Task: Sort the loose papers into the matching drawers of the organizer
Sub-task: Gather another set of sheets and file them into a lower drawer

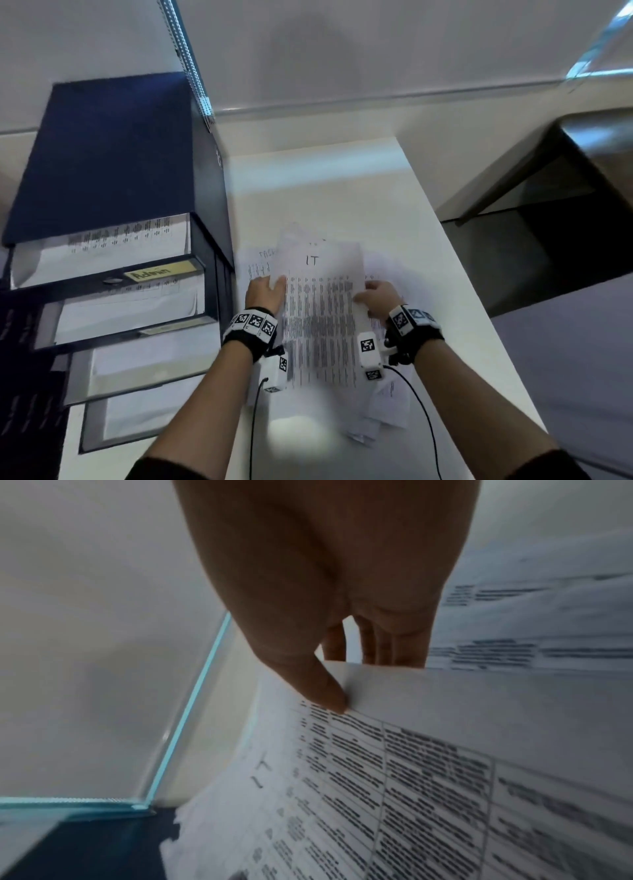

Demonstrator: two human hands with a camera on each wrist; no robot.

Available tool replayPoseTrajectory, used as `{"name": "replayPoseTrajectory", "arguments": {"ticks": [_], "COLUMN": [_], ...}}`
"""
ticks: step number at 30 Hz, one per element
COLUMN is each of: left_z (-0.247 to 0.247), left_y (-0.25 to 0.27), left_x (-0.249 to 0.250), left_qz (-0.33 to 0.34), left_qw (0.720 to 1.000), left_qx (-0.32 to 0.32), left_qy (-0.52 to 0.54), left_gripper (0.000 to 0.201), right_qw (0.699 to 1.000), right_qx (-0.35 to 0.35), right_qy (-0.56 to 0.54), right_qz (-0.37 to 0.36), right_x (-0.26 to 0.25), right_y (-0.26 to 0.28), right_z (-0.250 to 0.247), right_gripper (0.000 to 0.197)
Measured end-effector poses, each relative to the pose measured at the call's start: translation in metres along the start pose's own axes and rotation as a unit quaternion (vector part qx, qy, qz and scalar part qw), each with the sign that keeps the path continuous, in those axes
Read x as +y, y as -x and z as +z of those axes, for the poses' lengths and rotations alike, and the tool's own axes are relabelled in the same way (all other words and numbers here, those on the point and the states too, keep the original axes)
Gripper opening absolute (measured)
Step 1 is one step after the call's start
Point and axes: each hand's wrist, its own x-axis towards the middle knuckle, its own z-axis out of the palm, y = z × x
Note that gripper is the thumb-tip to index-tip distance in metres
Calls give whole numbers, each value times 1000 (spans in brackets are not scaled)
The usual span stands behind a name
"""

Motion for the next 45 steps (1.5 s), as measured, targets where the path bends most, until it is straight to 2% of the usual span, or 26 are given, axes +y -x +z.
{"name": "replayPoseTrajectory", "arguments": {"ticks": [2, 5, 6, 8, 10, 13, 14, 16, 18, 19, 21, 22, 23, 25, 26, 27, 29, 31, 33, 35, 36, 38, 39, 40, 43, 45], "left_z": [8, 13, 13, 12, 9, 1, -4, -17, -37, -46, -63, -69, -71, -62, -55, -48, -36, -31, -33, -38, -42, -45, -44, -43, -35, -32], "left_y": [-4, -1, 0, 2, 0, 0, 1, 1, 1, 0, 3, 8, 14, 19, 20, 20, 22, 21, 26, 29, 33, 40, 40, 40, 41, 42], "left_x": [-18, -26, -27, -25, -25, -14, -2, 25, 59, 74, 102, 113, 120, 116, 109, 100, 89, 85, 95, 103, 107, 116, 116, 114, 101, 97], "left_qz": [-8, 8, 6, -1, 5, -2, 4, 47, 109, 139, 190, 200, 203, 220, 230, 232, 226, 227, 229, 249, 263, 289, 290, 282, 229, 206], "left_qw": [998, 998, 999, 999, 1000, 999, 997, 984, 960, 947, 938, 941, 946, 948, 948, 950, 957, 960, 961, 954, 948, 939, 939, 942, 963, 969], "left_qx": [-8, -4, -5, -8, -11, 12, 32, 63, 82, 92, 98, 105, 104, 52, 23, 1, -10, 2, 31, 58, 65, 71, 61, 48, 34, 33], "left_qy": [-61, -59, -46, -31, -21, 42, 73, 161, 246, 274, 275, 250, 228, 222, 218, 209, 183, 161, 150, 158, 167, 173, 176, 175, 137, 135], "left_gripper": [53, 40, 37, 35, 38, 71, 81, 103, 108, 107, 106, 98, 79, 40, 27, 20, 19, 15, 5, 29, 38, 30, 21, 23, 63, 62], "right_qw": [998, 996, 997, 998, 993, 958, 942, 913, 887, 876, 862, 860, 862, 883, 899, 915, 933, 931, 920, 908, 913, 942, 953, 961, 969, 967], "right_qx": [17, 54, 46, 48, 72, 120, 133, 144, 147, 148, 133, 131, 141, 163, 165, 158, 154, 148, 145, 156, 170, 181, 166, 150, 129, 131], "right_qy": [54, 74, 58, 36, 47, 89, 82, 32, -29, -56, -102, -120, -128, -126, -117, -103, -42, -13, -44, -63, -73, -85, -88, -85, -66, -49], "right_qz": [7, -20, -16, -27, -85, -245, -297, -379, -437, -456, -479, -479, -469, -421, -388, -358, -321, -334, -361, -385, -363, -270, -236, -216, -202, -215], "right_x": [7, 8, 10, 12, 6, -22, -32, -59, -89, -102, -120, -125, -125, -114, -102, -90, -64, -53, -58, -66, -70, -67, -63, -59, -47, -49], "right_y": [3, 5, 3, 0, 5, 22, 26, 40, 57, 65, 79, 83, 85, 79, 71, 64, 51, 50, 56, 56, 56, 48, 44, 43, 46, 51], "right_z": [12, 28, 32, 37, 37, 24, 18, 1, -18, -28, -45, -50, -53, -52, -49, -45, -39, -41, -47, -53, -55, -58, -56, -54, -47, -45], "right_gripper": [43, 65, 68, 58, 42, 26, 28, 49, 74, 79, 66, 51, 36, 16, 8, 6, 21, 12, 21, 13, 11, 36, 40, 40, 37, 30]}}
